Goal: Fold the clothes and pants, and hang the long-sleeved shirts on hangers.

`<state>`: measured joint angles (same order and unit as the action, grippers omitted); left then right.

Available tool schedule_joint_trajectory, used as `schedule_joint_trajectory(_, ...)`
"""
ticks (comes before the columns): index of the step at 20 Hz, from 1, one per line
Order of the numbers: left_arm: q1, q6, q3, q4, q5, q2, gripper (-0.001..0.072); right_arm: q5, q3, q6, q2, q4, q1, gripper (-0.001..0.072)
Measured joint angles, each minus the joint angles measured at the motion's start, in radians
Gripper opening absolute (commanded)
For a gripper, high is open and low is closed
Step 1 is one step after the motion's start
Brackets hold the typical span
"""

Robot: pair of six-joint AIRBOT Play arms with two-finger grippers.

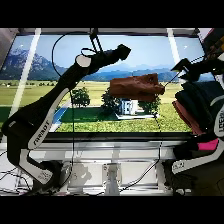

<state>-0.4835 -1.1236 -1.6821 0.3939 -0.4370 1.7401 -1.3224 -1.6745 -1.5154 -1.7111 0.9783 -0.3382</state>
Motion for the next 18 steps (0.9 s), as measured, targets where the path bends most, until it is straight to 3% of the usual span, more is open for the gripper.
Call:
schedule_joint_trajectory(8, 0.050, 0.000, 0.000, -0.002, -0.059, -0.002, 0.0511, 0.011, 0.000, -0.028, -0.218, -0.023, 0.050, 0.0711)
schedule_joint_trajectory(11, 0.060, 0.000, 0.000, -0.002, -0.062, -0.002, 0.0512, -0.065, 0.000, -0.042, -0.279, -0.024, 0.053, 0.0700)
schedule_joint_trajectory(14, 0.064, 0.000, 0.000, -0.002, -0.065, -0.002, 0.0511, -0.121, -0.001, -0.044, -0.321, -0.084, 0.069, 0.0696)
schedule_joint_trajectory(18, 0.067, 0.001, 0.000, -0.002, -0.066, -0.002, 0.0512, -0.080, -0.001, -0.008, -0.345, -0.159, 0.133, 0.0678)
